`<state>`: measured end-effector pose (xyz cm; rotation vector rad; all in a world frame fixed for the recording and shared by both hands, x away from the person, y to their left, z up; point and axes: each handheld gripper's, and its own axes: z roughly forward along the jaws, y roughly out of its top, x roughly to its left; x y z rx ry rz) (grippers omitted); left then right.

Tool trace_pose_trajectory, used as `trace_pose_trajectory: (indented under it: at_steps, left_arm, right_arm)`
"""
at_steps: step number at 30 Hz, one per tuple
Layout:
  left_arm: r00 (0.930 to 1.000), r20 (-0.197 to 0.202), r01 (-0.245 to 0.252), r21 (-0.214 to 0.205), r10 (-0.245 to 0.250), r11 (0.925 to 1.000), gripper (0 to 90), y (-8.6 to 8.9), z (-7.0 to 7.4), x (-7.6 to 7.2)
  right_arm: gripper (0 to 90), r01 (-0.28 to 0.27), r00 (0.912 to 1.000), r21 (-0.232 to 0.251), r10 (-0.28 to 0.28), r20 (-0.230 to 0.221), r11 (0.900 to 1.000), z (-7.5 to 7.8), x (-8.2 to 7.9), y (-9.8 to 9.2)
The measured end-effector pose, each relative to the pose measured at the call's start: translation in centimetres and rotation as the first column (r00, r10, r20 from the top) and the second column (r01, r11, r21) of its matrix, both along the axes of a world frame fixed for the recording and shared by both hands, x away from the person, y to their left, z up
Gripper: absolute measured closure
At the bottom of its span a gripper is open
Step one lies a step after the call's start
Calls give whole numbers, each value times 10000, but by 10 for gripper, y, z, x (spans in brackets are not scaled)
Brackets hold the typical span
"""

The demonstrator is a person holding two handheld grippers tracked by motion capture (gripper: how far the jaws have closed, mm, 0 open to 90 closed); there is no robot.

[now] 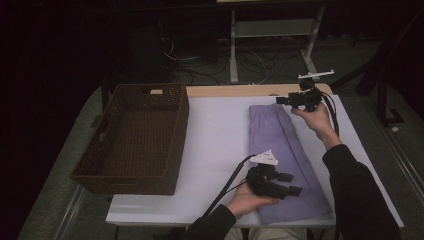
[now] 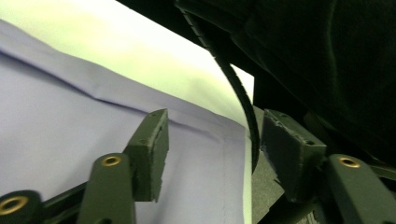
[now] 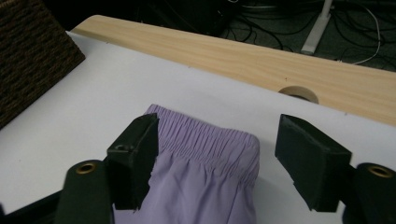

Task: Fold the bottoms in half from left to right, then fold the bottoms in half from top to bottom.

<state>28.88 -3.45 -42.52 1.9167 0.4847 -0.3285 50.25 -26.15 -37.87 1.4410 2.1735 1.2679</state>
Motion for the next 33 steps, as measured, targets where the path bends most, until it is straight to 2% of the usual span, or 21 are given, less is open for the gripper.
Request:
trace_pose_trajectory:
  at_steps: [4,7,14,19,33]
  left_arm:
    - [9996,-83,-279,86,279,9996,349,5,3,5]
    - [9997,-93,-242,116,244,9996,305,8,4,8]
    - [9993,-33,-376,88,377,9993,281,17,10,17]
    - [9990,175,-409,50,408,9992,277,23,17,23]
    - [9980,194,-611,187,607,9980,253,34,32,42]
  right_arm:
    - [250,-9,10000,32,9,26,10000,-2,-7,-2]
    - [200,26,10000,0,-26,-66,10000,-4,-11,-3]
    - [145,105,9998,186,-103,-147,9998,-7,-21,-11]
    - [145,186,9998,254,-184,-109,9995,-7,-27,-17]
    - [145,279,9996,599,-273,-106,9978,-11,-38,-35]
